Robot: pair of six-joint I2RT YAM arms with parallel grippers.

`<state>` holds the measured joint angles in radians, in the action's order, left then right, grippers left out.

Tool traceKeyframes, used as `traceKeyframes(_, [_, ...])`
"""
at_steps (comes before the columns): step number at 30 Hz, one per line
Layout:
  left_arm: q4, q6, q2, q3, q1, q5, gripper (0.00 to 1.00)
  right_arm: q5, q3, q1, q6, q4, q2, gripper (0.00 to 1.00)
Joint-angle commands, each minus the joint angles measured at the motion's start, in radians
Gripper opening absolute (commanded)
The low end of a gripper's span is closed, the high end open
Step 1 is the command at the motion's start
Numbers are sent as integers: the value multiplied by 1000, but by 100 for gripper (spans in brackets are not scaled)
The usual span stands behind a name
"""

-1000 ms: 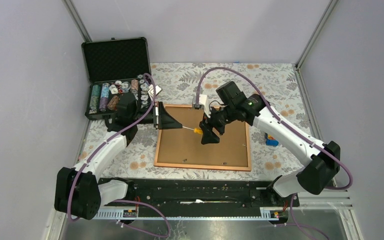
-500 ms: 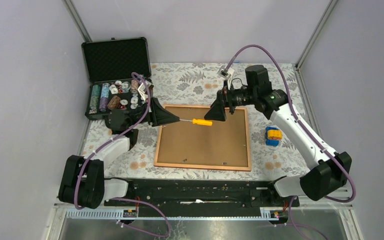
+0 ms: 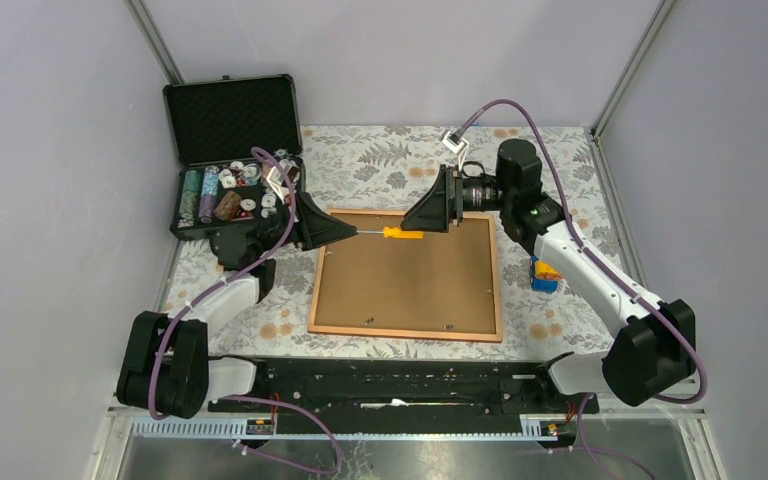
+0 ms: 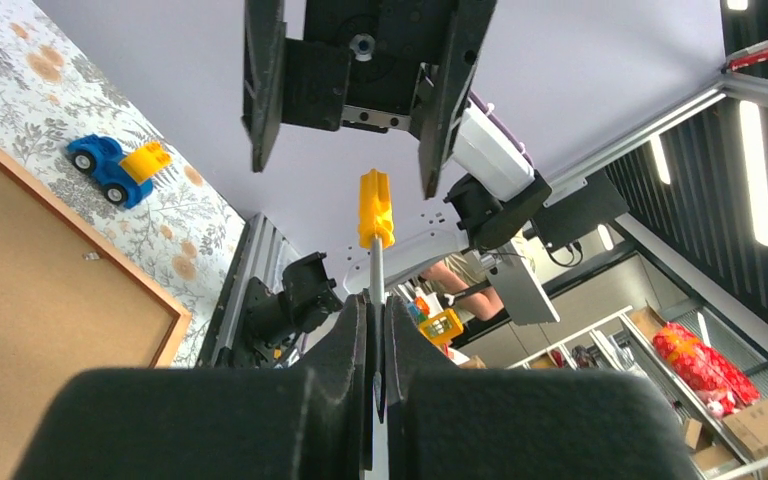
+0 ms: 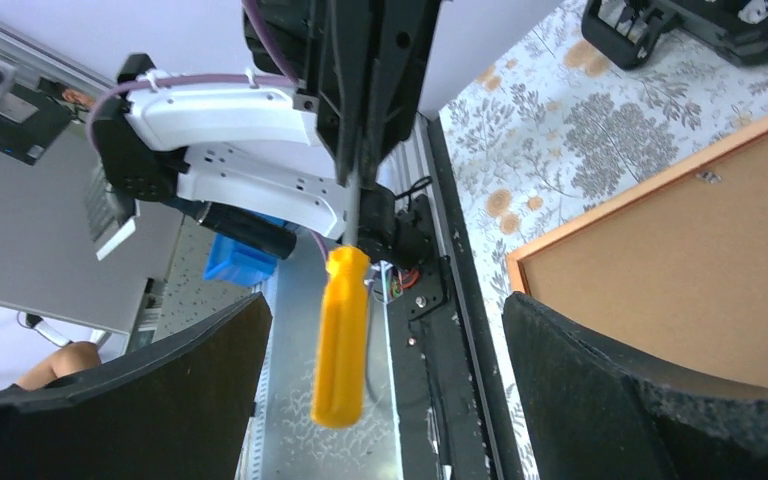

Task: Take the photo out of the frame

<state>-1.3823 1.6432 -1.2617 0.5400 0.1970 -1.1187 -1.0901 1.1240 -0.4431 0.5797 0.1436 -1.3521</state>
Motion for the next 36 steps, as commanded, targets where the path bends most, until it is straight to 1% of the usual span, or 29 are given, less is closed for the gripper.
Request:
traceKeyframes(1, [54,-112,60,0,-4,70,0,-39,10,-8,158,195,49,92])
traceKeyframes(8, [97,-149,47,37,7,138,0,7,-46,-40,216,222,41,80])
traceKeyframes(11, [119,-168,46,35,18,154,0,19,-37,-48,221,232,36,74])
traceKeyframes(15, [175,-209,58,39,36,162,0,42,-24,-54,212,225,32,61])
traceKeyframes(18, [198,-231,67,40,54,163,0,49,-23,-63,201,216,23,56])
traceKeyframes(22, [236,-259,80,35,62,166,0,59,-19,-73,193,211,15,51])
traceKeyframes(26, [244,-278,93,30,68,175,0,73,-13,-79,191,203,7,43])
traceKeyframes(32, [230,-290,91,19,72,195,0,79,-11,-86,192,200,-4,43])
traceKeyframes(35, [246,-306,85,20,82,195,0,79,-4,-88,193,201,-10,36])
traceKeyframes(36, [254,-316,86,21,84,193,0,78,-2,-88,193,202,-12,33])
